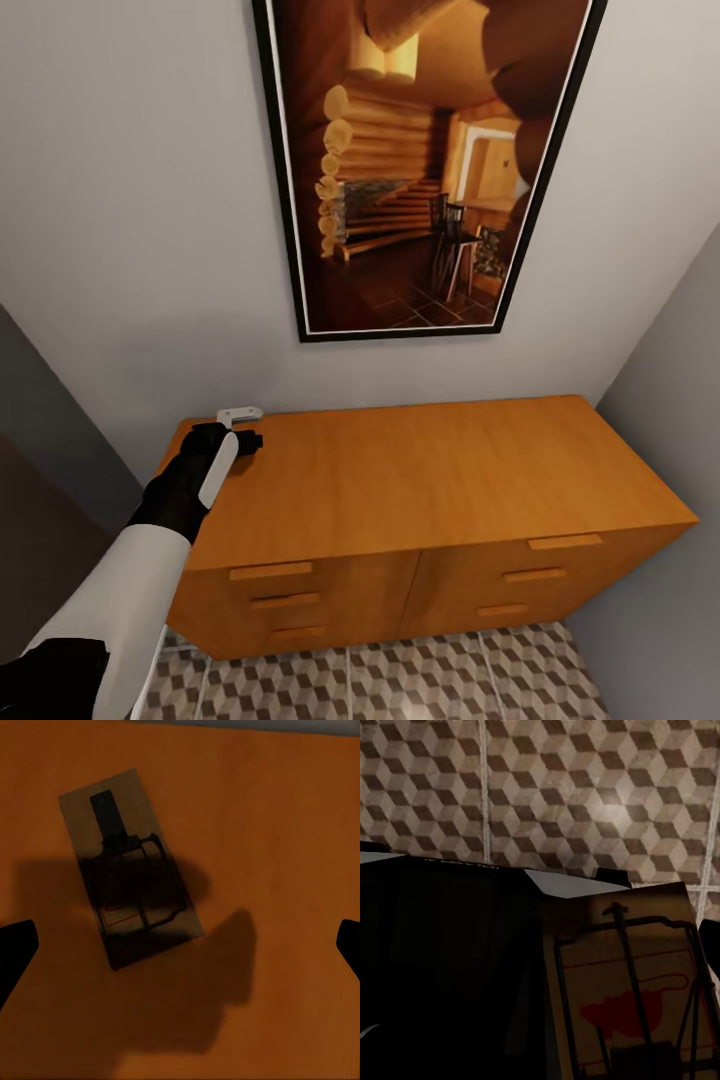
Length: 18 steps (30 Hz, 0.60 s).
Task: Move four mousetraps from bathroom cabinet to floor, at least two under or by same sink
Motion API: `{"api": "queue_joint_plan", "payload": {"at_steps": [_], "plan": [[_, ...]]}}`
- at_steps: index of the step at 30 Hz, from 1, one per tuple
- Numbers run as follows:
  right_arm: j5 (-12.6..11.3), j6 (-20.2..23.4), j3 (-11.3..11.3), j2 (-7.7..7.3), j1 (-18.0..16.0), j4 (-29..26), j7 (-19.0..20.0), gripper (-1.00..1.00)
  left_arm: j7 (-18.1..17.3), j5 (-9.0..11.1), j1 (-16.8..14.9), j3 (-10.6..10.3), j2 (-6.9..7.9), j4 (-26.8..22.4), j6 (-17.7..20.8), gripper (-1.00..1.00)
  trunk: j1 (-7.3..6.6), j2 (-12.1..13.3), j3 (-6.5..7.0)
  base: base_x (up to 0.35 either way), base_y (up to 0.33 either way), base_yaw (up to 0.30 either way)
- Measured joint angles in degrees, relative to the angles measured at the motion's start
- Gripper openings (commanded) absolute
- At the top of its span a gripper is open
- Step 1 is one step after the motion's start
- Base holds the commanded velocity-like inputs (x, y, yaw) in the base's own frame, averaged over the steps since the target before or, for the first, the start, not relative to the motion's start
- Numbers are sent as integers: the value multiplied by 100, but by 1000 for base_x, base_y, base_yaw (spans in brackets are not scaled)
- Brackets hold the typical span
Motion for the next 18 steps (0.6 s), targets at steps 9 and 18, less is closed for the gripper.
{"api": "queue_joint_plan", "payload": {"at_steps": [9, 18], "plan": [[0, 1, 1, 4, 0, -1, 0, -100, 1, 1, 0, 8, 56, 3, -17, 100, 0, 0, 0, 43, 0, 0], [0, 0, 1, 1, 0, 0, 0, -100, 3, 2, 0, 8, 60, 48, -19, 100, 1, 0, 0, 2, 0, 0]]}}
